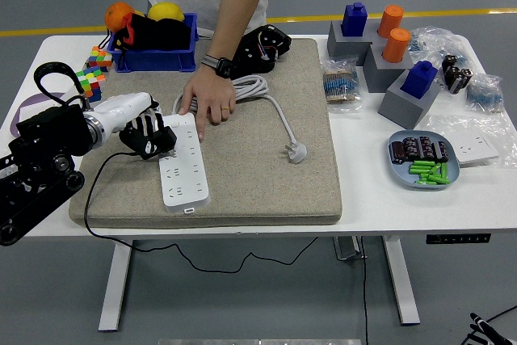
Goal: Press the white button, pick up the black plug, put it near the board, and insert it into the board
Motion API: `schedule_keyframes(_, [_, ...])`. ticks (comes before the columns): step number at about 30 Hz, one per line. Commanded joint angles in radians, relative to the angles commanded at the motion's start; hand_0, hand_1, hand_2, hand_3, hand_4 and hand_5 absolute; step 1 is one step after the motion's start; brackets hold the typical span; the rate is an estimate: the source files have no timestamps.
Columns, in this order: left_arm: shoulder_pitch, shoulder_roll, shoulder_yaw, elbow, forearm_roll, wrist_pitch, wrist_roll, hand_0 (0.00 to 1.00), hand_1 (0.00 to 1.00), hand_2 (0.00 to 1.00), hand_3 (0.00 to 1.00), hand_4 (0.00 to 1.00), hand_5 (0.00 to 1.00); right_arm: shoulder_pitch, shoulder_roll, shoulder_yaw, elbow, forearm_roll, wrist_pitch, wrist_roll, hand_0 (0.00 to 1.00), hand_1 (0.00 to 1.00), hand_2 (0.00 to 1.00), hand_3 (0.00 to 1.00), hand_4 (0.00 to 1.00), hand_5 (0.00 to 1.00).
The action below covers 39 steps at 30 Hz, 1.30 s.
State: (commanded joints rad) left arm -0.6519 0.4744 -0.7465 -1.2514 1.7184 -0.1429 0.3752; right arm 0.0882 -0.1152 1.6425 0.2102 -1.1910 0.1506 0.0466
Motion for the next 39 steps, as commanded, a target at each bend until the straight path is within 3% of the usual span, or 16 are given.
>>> schedule_keyframes(29, [0.035,0.01,-0.041,-0.074,-0.01,-0.02,0.045,0.277,0.398,0.411,0.434,0.755,0.002,-0.001,0.001,0.0,0.001,0.0,0.0,0.001,0.82,0.754,0.737,0.717,0.783,0.555])
schedule_keyframes(39, [0.047,0.013,-0.041,-0.072,-0.028,-0.028,0.05,0.244,0.389,0.406,0.427,0.766,0.002,0.0,0.001,-0.004,-0.001,-0.001,0.0,0.0,0.82,0.754,0.738,0.717,0.783,0.554])
